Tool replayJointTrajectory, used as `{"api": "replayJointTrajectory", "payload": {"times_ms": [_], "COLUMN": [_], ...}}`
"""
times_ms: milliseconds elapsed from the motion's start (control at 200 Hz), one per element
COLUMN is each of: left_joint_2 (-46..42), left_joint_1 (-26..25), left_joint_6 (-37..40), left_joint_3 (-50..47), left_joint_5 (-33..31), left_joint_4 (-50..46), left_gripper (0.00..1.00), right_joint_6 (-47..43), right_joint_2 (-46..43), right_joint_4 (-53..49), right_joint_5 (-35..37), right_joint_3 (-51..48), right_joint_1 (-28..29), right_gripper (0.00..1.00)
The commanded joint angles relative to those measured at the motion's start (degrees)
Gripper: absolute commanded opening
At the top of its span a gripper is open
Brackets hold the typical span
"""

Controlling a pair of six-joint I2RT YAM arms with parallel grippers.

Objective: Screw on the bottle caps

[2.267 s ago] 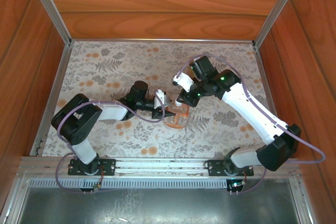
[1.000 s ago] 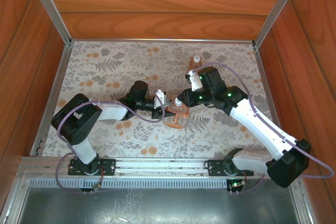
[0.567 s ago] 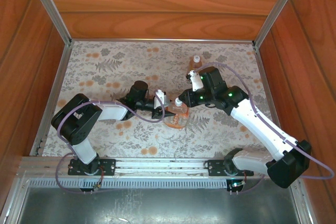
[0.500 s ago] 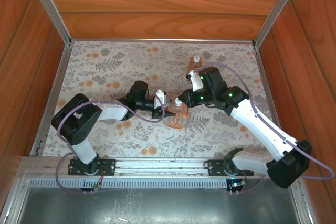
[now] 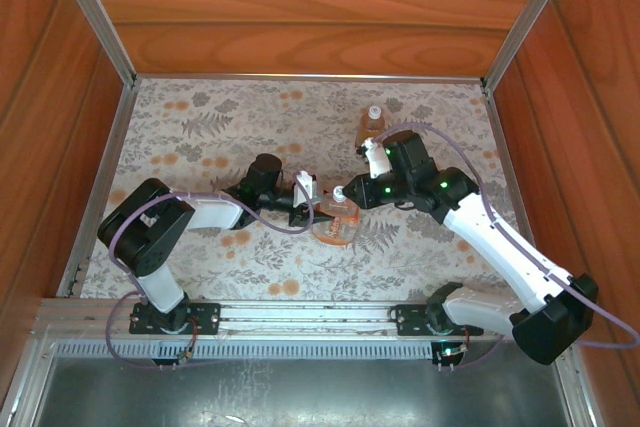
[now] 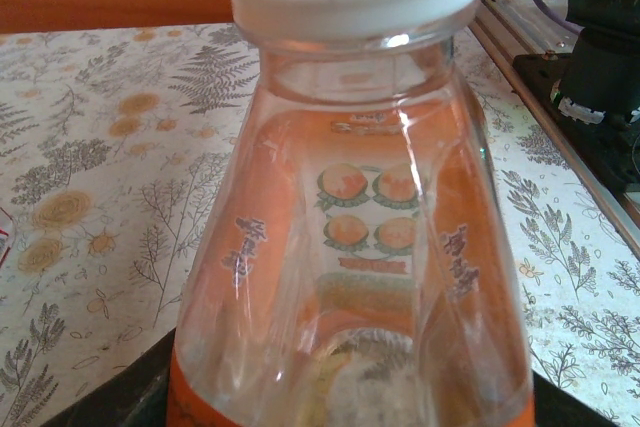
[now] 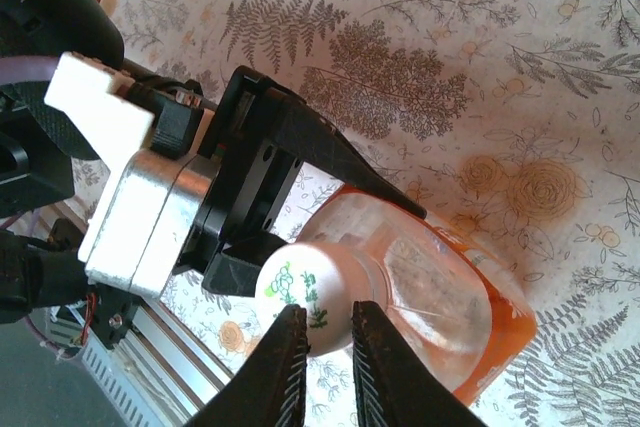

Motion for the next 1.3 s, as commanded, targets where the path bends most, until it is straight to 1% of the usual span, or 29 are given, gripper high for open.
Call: {"api": "replayJointTrajectory", "payload": {"times_ms": [0, 30, 90, 165, 235, 315, 445, 680, 875, 1059, 1294], "left_joint_2": [3.36, 3.36, 3.37, 3.41, 3.47, 3.34, 3.22, 3.29, 3.3, 3.14, 3.15], "left_joint_1": [0.13, 0.09, 0.15, 0.11, 0.12, 0.14, 0.14, 0.13, 0.14, 0.13, 0.14], "left_joint_6": [-1.04, -1.06, -1.04, -1.04, -1.04, -1.04, -1.05, -1.03, -1.04, -1.04, -1.04], "left_joint_3": [-2.0, -1.99, -2.0, -1.95, -1.91, -1.97, -2.0, -1.95, -1.91, -1.99, -1.91], "left_joint_5": [-0.88, -0.84, -0.83, -0.84, -0.84, -0.8, -0.88, -0.57, -0.57, -0.57, -0.57], "left_joint_4": [-12.14, -12.18, -12.17, -12.2, -12.19, -12.22, -12.16, -12.17, -12.26, -12.27, -12.3], "left_gripper": [0.52, 0.52, 0.52, 0.52, 0.52, 0.52, 0.52, 0.52, 0.52, 0.52, 0.52], "right_joint_6": [0.66, 0.63, 0.61, 0.62, 0.59, 0.01, -1.51, -2.94, -3.35, -3.41, -3.01], "right_joint_2": [-1.61, -1.73, -1.97, -1.95, -1.36, 0.07, 2.88, 4.85, 5.34, 4.47, 3.43], "right_joint_4": [-1.93, -2.03, -2.01, -1.3, -0.42, 0.08, -0.52, -0.68, -1.55, -2.63, -4.05], "right_joint_5": [-0.06, 0.45, 1.34, 2.1, 2.37, 1.96, 1.46, 0.05, -0.69, -1.27, -1.85], "right_joint_3": [-0.64, -0.51, -0.24, 0.07, 0.54, 1.63, 3.76, 5.54, 5.43, 4.49, 3.56], "right_joint_1": [-0.3, -0.29, -0.27, -0.32, -0.36, -0.37, -0.39, -0.46, -0.47, -0.51, -0.45], "right_gripper": [0.27, 0.32, 0.36, 0.39, 0.39, 0.33, 0.28, 0.26, 0.19, 0.16, 0.16]}}
